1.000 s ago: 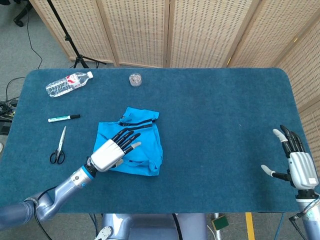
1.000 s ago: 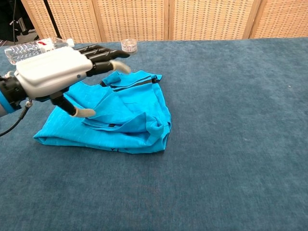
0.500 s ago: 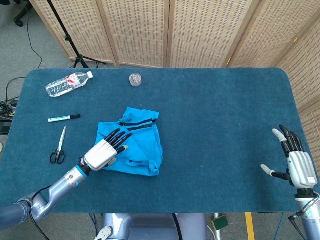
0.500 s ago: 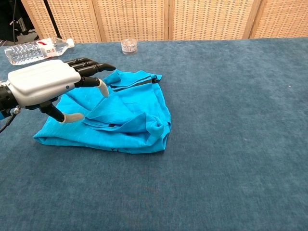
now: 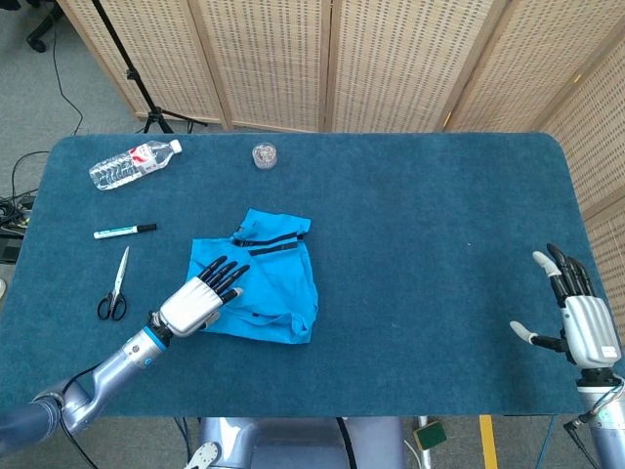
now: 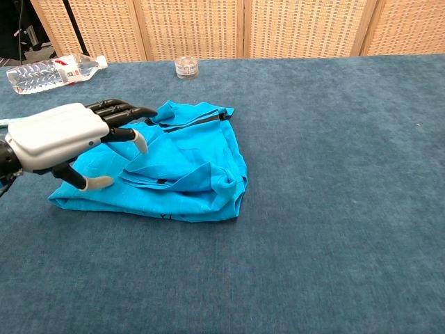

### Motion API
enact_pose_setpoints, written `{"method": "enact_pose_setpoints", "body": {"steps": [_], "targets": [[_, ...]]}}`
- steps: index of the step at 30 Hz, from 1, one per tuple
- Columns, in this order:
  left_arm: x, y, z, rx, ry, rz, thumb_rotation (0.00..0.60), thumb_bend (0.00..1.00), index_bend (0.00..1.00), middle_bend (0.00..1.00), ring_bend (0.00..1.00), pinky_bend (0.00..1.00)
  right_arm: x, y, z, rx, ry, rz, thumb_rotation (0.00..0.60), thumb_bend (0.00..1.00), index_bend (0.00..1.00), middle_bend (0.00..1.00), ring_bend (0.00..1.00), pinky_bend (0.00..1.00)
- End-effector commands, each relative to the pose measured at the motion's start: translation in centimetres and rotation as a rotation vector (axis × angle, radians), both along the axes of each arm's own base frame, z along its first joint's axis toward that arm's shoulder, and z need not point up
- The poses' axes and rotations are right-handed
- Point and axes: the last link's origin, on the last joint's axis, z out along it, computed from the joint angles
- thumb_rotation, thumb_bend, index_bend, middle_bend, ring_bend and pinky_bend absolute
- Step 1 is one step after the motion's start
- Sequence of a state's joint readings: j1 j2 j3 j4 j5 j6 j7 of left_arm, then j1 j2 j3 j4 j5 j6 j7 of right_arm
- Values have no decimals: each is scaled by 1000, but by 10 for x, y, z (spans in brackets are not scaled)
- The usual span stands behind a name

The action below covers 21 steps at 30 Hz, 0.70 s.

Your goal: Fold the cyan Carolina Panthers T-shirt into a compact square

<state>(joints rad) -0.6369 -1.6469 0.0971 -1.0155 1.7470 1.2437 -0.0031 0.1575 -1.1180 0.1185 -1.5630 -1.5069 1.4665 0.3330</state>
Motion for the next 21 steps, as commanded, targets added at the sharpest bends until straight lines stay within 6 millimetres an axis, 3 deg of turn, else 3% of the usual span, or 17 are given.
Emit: {"method": "enact_pose_setpoints", "body": {"steps": [1, 21], "targets": [[-5, -5, -11, -7, -34, -7, 600, 286, 323, 0, 0, 0, 0, 0, 0, 0, 1, 0, 600, 0, 0, 0, 0, 0], [0, 3, -26, 15, -61, -32, 600, 289, 323, 0, 0, 0, -1, -1, 1, -2, -3, -3, 600, 0, 0, 0, 0, 0]]}}
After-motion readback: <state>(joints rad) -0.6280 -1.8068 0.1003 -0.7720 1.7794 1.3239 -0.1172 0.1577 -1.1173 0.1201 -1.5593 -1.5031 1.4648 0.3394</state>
